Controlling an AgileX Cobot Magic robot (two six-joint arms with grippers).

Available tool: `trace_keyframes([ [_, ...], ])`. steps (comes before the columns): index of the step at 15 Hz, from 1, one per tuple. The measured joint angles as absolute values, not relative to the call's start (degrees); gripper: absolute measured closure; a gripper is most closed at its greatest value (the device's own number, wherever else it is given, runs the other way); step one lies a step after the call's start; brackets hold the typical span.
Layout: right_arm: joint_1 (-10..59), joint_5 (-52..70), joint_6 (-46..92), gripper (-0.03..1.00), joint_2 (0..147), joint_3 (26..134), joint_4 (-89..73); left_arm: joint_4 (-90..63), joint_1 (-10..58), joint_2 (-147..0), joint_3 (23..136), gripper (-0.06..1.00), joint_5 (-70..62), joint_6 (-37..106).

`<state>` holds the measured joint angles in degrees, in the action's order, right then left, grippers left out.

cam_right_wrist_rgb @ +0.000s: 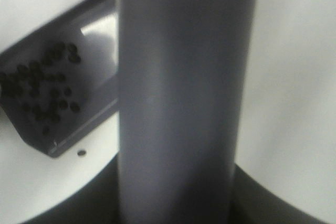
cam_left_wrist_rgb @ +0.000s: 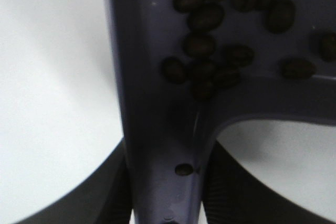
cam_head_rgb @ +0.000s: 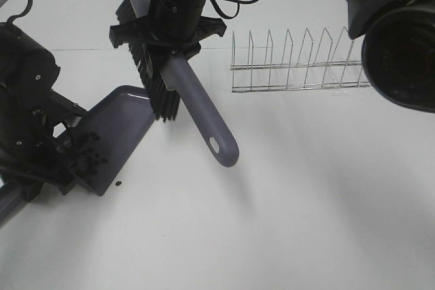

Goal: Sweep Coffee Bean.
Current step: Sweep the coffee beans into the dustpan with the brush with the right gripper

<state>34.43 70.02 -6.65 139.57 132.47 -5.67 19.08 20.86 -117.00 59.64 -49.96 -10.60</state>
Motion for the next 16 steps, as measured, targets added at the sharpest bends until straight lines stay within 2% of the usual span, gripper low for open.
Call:
trace_keyframes([
  [4,35.5,69.0,-8.9,0.63,127.6,110.6,-2.6,19.9,20.9,-114.0,54.7,0.61,-46.4,-12.1],
  [7,40.0,59.5,-11.2,0.63,122.1,94.1,-2.8,19.6,20.9,-114.0,54.5,0.61,-46.2,-11.1],
  [14,42.3,46.1,-10.8,0.63,125.1,91.7,-4.8,16.3,20.9,-114.7,55.4,0.61,-48.6,-6.9],
  [16,42.3,42.9,-7.3,0.63,126.6,91.7,-11.1,16.1,20.9,-115.4,56.2,0.61,-49.7,-6.6],
])
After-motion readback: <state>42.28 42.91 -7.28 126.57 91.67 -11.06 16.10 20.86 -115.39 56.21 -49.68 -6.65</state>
